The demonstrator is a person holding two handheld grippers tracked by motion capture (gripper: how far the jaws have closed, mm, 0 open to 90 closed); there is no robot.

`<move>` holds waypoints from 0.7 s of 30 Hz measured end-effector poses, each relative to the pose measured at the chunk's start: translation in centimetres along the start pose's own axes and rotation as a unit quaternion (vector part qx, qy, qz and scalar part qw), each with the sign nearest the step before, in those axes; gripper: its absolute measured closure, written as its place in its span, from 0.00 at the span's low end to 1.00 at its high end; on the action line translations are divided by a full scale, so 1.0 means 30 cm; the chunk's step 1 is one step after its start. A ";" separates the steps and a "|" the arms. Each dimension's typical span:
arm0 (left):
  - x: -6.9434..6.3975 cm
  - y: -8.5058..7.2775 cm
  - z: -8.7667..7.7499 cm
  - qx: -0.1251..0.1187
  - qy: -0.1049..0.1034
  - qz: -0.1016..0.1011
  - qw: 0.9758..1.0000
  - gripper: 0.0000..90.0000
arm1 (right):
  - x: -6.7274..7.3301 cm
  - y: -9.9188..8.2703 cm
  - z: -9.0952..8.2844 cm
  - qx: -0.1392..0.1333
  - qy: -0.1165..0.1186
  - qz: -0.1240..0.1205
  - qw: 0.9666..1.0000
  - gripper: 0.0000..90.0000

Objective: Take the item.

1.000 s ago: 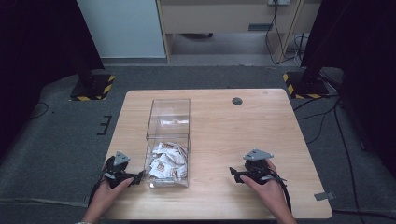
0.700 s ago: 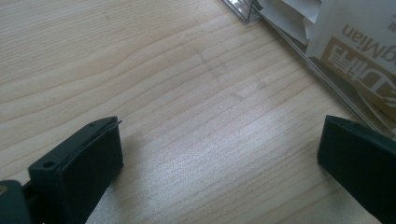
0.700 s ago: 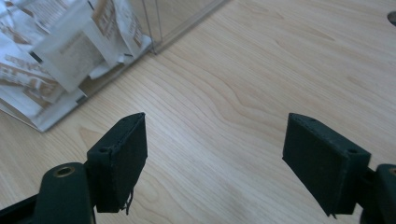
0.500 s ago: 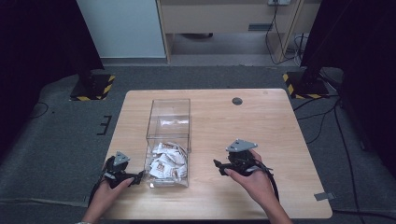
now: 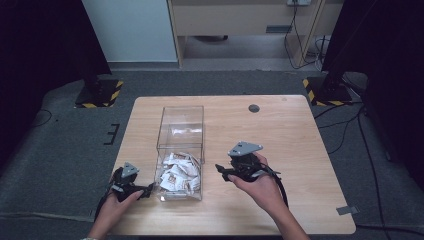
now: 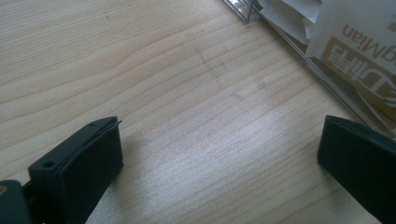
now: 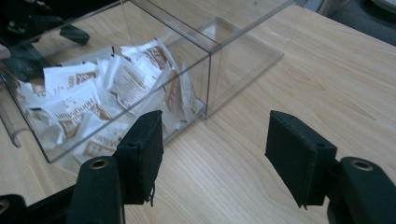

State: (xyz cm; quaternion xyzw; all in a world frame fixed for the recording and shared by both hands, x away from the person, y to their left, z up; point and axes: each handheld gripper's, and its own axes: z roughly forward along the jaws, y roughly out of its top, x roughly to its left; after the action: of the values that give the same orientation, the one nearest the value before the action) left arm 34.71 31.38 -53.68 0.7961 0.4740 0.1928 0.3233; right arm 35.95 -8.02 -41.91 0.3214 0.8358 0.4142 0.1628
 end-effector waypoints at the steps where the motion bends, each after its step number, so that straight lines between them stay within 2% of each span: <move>1: 0.000 0.000 0.000 0.000 0.000 0.000 1.000 0.00 | 0.004 0.008 0.003 -0.001 0.002 0.001 1.000 0.41; 10: 0.000 0.000 0.000 0.000 0.000 0.000 1.000 0.00 | 0.042 0.072 0.026 -0.006 0.019 -0.007 1.000 0.44; 18: 0.000 0.000 0.000 0.000 0.000 0.000 1.000 0.00 | 0.081 0.130 0.062 -0.007 0.033 -0.024 0.999 0.56; 21: 0.000 0.000 0.000 0.000 0.000 -0.001 1.000 0.00 | 0.088 0.140 0.072 -0.008 0.037 -0.025 0.999 0.57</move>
State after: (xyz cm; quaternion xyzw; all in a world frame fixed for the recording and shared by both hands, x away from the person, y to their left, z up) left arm 34.72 31.36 -53.68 0.7957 0.4746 0.1929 0.3231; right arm 36.85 -3.10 -39.87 0.2832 0.8459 0.4282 0.1445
